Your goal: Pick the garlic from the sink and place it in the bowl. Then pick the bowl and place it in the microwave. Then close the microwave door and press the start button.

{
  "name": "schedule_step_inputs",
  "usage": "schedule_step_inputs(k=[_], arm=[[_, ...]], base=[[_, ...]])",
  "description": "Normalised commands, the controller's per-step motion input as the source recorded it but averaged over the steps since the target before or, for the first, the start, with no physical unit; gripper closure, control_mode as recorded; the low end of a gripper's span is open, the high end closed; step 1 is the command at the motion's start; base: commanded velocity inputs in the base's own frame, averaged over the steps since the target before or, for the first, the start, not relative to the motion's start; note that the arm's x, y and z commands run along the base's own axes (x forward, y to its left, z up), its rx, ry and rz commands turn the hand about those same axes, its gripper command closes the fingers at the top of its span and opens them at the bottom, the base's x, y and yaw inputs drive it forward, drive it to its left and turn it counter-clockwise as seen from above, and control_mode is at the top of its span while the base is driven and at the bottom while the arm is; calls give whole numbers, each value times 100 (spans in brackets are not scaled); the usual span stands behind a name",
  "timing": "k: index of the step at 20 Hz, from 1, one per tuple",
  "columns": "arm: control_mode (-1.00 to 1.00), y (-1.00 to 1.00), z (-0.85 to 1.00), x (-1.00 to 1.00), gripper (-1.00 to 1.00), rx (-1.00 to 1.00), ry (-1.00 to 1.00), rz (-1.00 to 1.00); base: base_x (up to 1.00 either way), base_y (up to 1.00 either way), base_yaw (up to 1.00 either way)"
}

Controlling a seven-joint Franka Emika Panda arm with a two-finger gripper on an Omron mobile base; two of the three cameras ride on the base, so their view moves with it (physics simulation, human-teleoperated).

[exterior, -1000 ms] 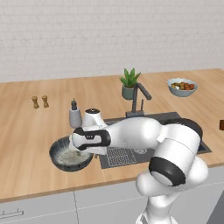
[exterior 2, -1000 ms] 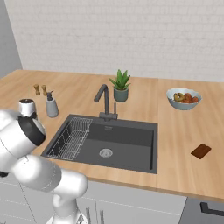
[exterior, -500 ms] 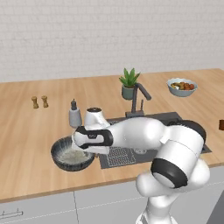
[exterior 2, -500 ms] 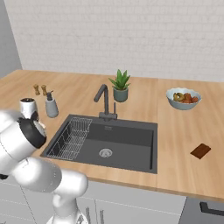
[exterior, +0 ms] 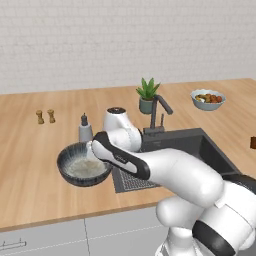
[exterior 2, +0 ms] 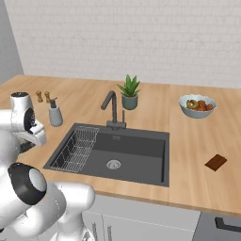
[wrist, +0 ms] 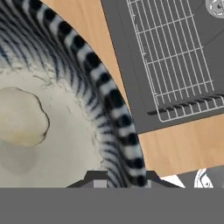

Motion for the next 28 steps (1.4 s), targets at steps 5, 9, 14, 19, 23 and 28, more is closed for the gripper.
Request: schedule_step_inputs(k=[5,9,14,19,23,28], arm=[[-100,-16,100,-34,100,-3,-7,0],[-100,-42,100,-31,100,-1,-11,0],[-100,-76,94,-24,100,0,-6,1],[-100,-70,78,-30,100,0,-3,0],[-100,-52,75,-36,100,0,-7,0],[100,-6,0,-5,100,0,0,0]], base=[[0,0,0],[0,0,0],[0,0,0],[0,0,0],[0,0,0],[-20,-9,0]])
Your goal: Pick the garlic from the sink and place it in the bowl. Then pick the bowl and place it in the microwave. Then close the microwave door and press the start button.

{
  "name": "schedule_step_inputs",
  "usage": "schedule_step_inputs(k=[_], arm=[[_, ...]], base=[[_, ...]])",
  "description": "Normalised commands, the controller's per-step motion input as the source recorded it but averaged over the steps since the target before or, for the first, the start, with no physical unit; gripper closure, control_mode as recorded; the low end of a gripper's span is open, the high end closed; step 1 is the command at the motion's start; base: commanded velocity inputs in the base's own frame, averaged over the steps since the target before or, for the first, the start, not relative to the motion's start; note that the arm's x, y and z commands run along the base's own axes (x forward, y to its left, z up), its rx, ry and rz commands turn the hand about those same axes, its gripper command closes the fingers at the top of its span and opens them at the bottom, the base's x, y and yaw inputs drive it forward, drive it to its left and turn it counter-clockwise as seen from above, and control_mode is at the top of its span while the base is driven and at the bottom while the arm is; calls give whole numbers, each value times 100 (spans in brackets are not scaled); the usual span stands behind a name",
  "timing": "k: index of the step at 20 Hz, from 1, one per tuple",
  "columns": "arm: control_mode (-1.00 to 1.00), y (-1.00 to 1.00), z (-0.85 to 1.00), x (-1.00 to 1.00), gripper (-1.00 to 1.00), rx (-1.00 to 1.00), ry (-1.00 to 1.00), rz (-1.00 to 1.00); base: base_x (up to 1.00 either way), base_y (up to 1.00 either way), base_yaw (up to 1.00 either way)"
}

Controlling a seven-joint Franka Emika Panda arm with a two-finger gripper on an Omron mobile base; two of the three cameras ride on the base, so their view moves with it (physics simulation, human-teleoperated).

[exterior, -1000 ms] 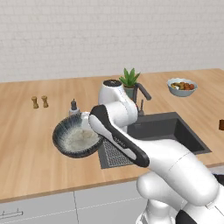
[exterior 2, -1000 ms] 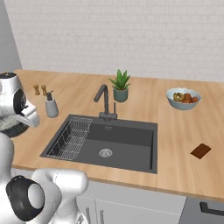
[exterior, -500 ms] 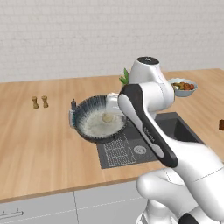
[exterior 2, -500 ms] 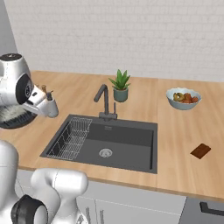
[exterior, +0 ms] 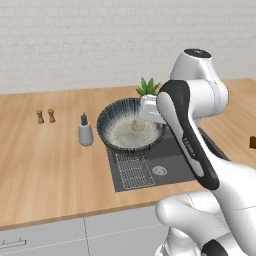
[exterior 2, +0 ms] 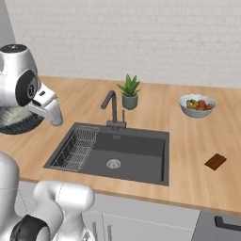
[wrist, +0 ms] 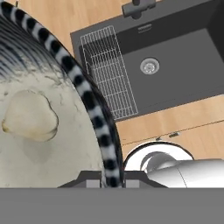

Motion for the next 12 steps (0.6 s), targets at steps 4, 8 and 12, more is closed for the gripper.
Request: schedule_step_inputs(k=[4,8,12], arm=[[100,0,0,0,100,0,0,0],[100,0,0,0,100,0,0,0],[100,0,0,0,100,0,0,0]], base=[[-97,-36,-19],[-58,-31,-48],[-16,-23,-69]])
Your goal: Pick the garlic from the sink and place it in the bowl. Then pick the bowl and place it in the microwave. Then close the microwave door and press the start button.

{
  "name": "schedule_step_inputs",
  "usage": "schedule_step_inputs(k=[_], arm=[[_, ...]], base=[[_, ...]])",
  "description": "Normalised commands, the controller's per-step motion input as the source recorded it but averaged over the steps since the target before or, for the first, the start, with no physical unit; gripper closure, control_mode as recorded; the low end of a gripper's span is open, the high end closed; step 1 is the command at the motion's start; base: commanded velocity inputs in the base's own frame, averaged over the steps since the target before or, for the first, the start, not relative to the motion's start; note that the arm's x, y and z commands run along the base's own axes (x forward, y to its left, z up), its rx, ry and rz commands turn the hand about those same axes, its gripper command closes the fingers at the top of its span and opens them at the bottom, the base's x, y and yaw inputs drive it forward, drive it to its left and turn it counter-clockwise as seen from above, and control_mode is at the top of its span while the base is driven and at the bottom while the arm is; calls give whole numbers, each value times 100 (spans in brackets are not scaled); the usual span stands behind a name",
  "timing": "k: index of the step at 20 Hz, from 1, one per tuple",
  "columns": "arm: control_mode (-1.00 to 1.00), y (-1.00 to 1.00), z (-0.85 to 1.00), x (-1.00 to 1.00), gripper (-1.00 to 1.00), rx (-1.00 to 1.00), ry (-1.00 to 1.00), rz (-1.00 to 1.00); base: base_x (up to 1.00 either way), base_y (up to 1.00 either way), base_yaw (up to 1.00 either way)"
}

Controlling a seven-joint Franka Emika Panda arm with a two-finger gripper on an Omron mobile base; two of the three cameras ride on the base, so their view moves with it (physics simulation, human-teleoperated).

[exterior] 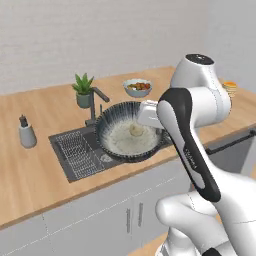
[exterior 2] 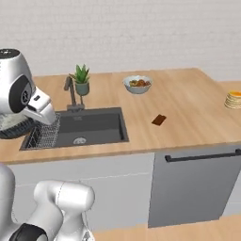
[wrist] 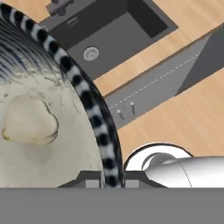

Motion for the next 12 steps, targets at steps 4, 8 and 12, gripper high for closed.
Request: schedule_step_inputs(k=[4,8,12], arm=[[100,0,0,0,100,0,0,0],[100,0,0,0,100,0,0,0],[100,0,0,0,100,0,0,0]], base=[[0,-17,-76],[0,-14,-78],[0,-11,-76]])
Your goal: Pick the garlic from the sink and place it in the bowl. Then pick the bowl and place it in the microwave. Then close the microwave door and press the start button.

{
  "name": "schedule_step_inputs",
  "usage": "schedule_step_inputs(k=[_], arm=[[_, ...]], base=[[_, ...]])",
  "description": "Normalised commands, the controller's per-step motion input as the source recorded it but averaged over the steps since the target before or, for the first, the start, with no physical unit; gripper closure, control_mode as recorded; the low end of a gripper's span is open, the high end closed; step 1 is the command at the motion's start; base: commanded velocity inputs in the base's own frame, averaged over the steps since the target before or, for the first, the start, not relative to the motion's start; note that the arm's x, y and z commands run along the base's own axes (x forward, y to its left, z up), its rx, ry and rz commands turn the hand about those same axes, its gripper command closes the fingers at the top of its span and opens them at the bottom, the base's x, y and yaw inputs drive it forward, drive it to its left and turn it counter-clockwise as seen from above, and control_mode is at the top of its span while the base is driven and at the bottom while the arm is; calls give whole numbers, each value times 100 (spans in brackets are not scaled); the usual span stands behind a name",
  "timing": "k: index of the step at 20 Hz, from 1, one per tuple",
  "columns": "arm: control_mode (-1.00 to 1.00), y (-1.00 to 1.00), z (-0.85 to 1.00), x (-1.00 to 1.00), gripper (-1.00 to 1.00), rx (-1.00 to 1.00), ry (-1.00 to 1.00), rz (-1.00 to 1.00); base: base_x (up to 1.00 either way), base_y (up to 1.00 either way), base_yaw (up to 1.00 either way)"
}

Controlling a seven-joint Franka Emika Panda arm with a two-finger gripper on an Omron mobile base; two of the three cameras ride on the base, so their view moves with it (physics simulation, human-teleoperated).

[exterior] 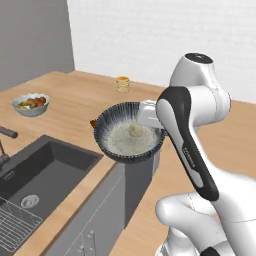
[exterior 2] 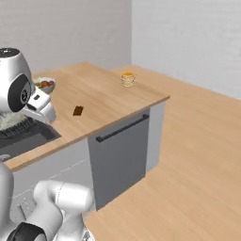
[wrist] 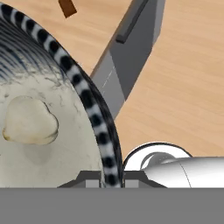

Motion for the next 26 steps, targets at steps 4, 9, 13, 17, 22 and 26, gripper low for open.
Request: schedule_step_inputs(k=[4,9,13,17,22,26], arm=[[100,0,0,0,100,0,0,0],[100,0,0,0,100,0,0,0],[100,0,0,0,100,0,0,0],[100,0,0,0,100,0,0,0],[100,0,0,0,100,0,0,0],[100,0,0,0,100,0,0,0]], base=[[-1,-26,-70],[-1,-34,-70],[16,-35,-75],[53,-13,-67],[98,12,-52],[100,26,-41]])
